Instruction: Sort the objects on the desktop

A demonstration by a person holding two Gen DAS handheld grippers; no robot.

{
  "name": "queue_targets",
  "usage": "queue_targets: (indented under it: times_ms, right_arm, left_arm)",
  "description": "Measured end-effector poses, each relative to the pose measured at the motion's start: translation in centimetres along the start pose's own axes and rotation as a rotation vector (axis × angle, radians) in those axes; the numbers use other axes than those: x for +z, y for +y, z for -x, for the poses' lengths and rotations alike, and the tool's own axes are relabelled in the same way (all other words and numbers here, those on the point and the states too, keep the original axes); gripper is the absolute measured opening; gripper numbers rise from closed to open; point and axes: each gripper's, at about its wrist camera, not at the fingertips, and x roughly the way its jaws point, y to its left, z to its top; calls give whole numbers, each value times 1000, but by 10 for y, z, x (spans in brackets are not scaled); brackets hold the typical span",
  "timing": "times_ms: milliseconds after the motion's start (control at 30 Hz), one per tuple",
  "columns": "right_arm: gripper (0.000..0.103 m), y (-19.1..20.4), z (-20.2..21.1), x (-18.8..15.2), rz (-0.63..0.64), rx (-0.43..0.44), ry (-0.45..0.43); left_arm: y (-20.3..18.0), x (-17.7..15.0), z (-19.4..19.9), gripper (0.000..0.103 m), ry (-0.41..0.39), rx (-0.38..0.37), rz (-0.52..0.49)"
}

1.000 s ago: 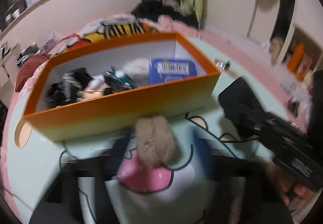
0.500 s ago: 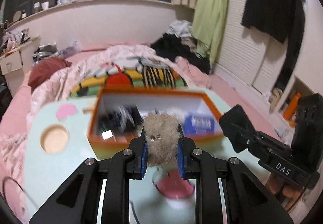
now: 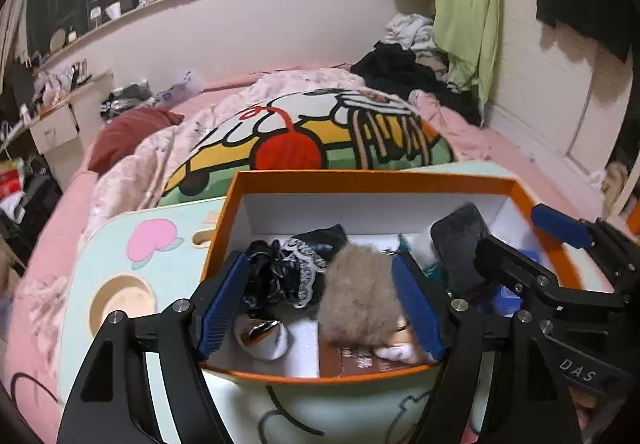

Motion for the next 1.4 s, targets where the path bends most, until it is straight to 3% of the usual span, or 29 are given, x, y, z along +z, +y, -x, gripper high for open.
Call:
queue_targets:
  times_ms: [100, 167, 267, 433, 567, 600, 633, 1400]
  right_arm:
    - [80, -4, 18, -2, -24, -12, -64]
    - [83, -4, 33, -9, -36, 7, -78]
    - [83, -1, 57, -27, -45, 40, -44]
    - [92, 4, 70, -55, -46, 16, 62]
    - [93, 2, 40, -74, -57, -14, 242]
    - [95, 3, 34, -76, -46, -29, 269]
    - [101, 6, 32, -77, -14, -50, 276]
    - [103, 8, 35, -81, 4, -44, 271]
  left_arm:
    - [6, 2, 21, 75, -41, -57, 52]
    - [5, -1, 42, 81, -85, -46, 58]
    - [2, -14, 62, 81, -120, 9, 36]
    - [2, -56, 67, 81, 1, -33, 35]
    - [2, -81, 30, 83, 173, 53, 24]
    - [0, -85, 22, 101, 172, 97, 7]
    - [-2, -87, 17, 102, 185, 112, 8]
    - [-1, -89, 18, 103, 182, 90, 13]
